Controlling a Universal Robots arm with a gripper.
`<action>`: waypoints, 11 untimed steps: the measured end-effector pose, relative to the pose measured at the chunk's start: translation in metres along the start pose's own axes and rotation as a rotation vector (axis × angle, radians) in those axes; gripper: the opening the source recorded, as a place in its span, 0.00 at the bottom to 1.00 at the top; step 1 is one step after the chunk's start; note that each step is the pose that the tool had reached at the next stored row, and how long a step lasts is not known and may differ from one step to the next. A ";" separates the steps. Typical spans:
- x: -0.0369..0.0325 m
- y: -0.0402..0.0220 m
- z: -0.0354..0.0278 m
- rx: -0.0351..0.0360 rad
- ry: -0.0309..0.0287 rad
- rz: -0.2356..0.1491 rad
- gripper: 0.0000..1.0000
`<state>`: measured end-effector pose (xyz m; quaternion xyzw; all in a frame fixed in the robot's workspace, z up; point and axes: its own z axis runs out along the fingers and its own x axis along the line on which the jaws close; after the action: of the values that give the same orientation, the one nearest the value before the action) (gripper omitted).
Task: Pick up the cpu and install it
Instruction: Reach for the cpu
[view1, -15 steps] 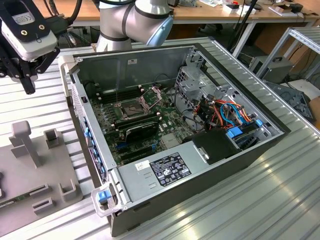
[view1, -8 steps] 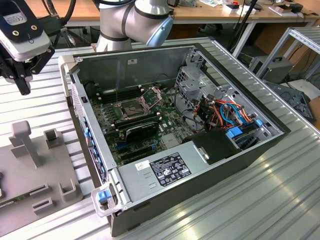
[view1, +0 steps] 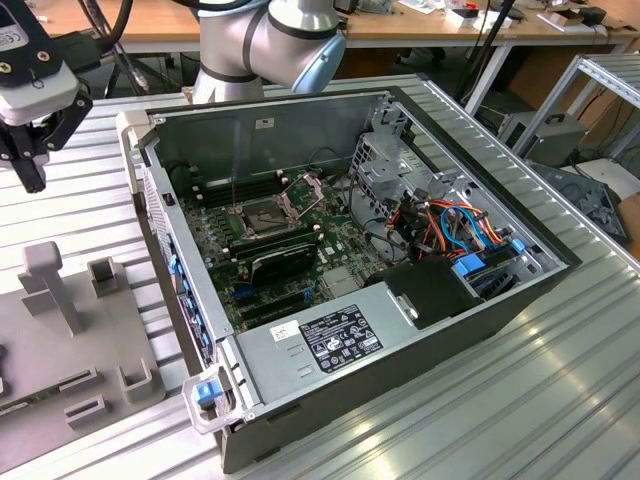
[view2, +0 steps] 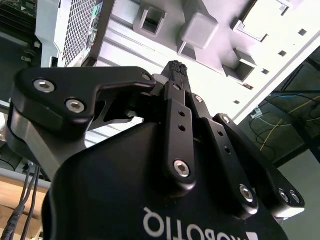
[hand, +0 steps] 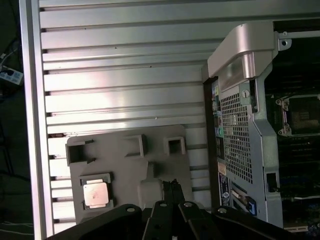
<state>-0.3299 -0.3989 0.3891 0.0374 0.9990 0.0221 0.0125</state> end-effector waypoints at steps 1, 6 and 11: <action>0.0020 -0.0001 0.0000 0.0000 0.0000 0.000 0.11; 0.0084 -0.0006 -0.0001 -0.0001 0.0000 0.000 0.11; 0.0156 -0.0012 -0.0001 0.0000 0.0000 0.000 0.11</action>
<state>-0.3456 -0.3989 0.3888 0.0374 0.9990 0.0221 0.0125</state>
